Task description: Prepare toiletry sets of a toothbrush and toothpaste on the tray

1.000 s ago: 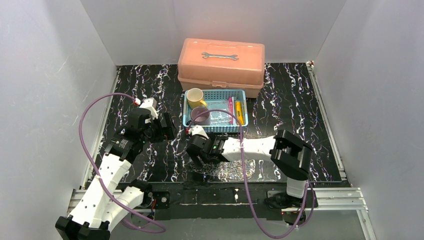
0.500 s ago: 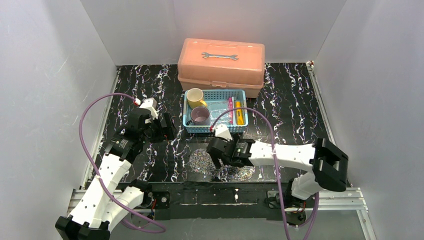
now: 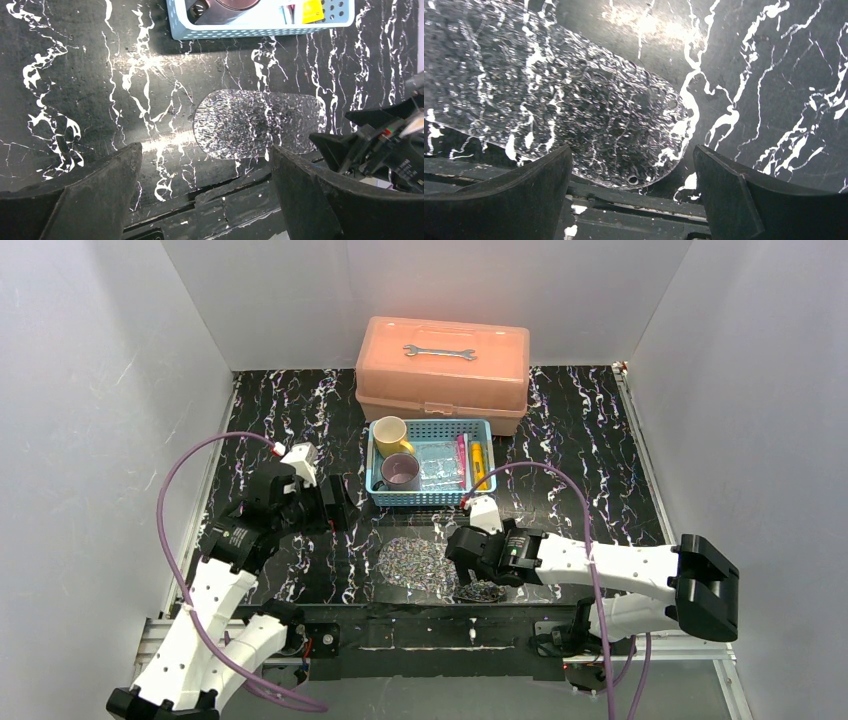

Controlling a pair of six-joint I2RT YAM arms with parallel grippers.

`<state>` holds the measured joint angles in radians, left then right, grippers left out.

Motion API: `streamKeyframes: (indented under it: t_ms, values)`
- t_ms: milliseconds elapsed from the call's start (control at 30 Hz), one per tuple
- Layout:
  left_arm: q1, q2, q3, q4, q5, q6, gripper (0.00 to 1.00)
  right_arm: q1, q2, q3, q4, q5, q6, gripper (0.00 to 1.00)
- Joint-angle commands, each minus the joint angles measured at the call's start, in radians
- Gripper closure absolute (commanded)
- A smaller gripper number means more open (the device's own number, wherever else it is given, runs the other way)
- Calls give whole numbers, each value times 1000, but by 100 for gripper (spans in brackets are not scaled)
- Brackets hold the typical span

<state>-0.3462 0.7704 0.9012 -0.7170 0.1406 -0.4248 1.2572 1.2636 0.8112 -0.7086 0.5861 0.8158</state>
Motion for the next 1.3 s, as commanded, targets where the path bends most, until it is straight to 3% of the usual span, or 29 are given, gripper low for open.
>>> streamKeyframes:
  t_ms: [0, 467, 1267]
  values:
    - [1, -44, -8, -43, 63, 26, 2, 2, -20, -21, -69, 49, 89, 2]
    - [0, -107, -110, -6, 115, 2, 2, -13, -6, -83, -65, 44, 139, 2]
    - [0, -118, -120, 2, 98, -1, 2, -121, 88, -152, 83, -24, 71, 2]
